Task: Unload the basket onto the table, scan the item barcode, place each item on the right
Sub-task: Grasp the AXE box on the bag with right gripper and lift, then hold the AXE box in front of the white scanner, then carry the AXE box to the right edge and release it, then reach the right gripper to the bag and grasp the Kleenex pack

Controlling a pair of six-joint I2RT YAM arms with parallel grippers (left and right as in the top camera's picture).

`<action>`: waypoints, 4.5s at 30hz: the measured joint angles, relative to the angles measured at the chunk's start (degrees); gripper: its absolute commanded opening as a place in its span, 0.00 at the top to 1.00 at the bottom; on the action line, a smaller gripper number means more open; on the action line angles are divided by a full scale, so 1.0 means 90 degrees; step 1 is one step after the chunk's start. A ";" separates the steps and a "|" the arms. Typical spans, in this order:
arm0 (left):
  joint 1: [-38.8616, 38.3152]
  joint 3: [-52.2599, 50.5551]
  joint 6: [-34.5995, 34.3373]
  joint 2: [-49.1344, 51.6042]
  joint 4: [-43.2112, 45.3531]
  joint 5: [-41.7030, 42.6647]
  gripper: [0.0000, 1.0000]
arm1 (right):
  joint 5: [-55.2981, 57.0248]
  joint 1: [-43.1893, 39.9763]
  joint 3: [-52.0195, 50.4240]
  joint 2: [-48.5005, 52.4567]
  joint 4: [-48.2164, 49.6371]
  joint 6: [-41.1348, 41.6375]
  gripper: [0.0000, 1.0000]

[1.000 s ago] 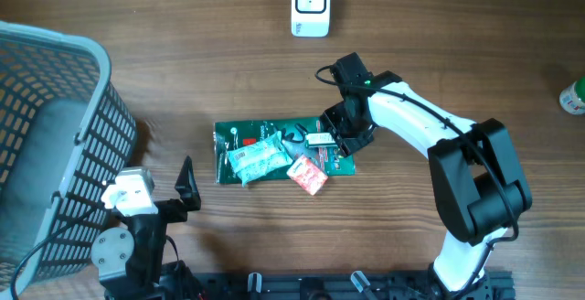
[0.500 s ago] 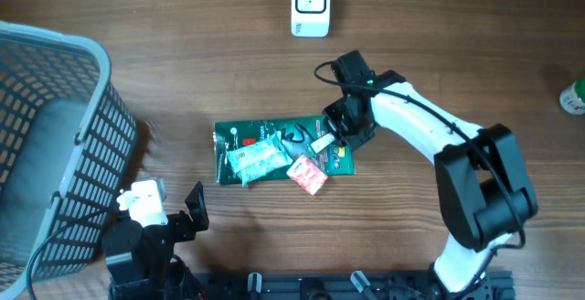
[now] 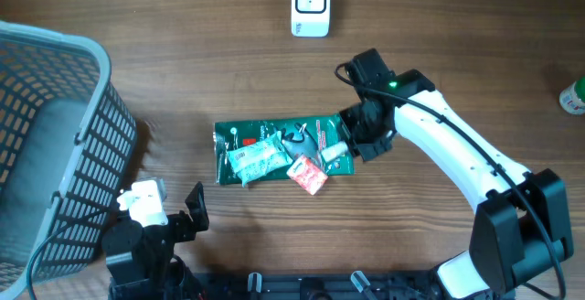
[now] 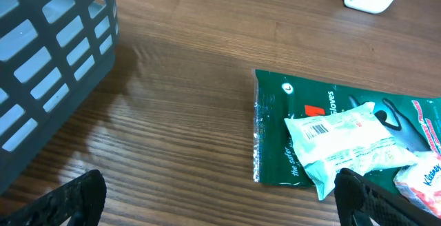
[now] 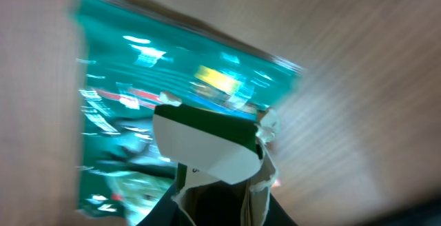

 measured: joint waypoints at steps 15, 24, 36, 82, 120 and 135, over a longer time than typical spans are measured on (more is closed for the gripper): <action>0.0000 0.0000 0.0000 0.0000 0.0000 -0.0002 0.00 | -0.2118 0.0000 0.0000 0.0002 -0.1630 0.2589 0.96; 0.0000 0.0000 0.0000 0.0000 0.0002 -0.0002 0.00 | -0.1243 0.0000 -0.0083 0.0012 0.2710 0.0376 0.96; 0.0000 0.0000 0.0000 0.0002 -0.0007 -0.0002 0.00 | 0.2625 0.0005 0.0012 0.1154 0.9071 -0.0933 0.96; 0.0000 0.0000 0.0000 0.0000 -0.0002 -0.0002 0.00 | 0.1962 -0.3101 0.2807 0.1224 0.2968 -0.5991 0.96; 0.0000 0.0000 0.0000 0.0000 0.0000 -0.0002 0.00 | -0.0619 -0.4461 0.2526 0.1073 0.1314 -0.7893 0.00; 0.0000 0.0000 0.0000 0.0000 0.0000 -0.0002 0.00 | -0.1219 0.0216 0.0376 0.1027 0.0811 -0.8417 0.01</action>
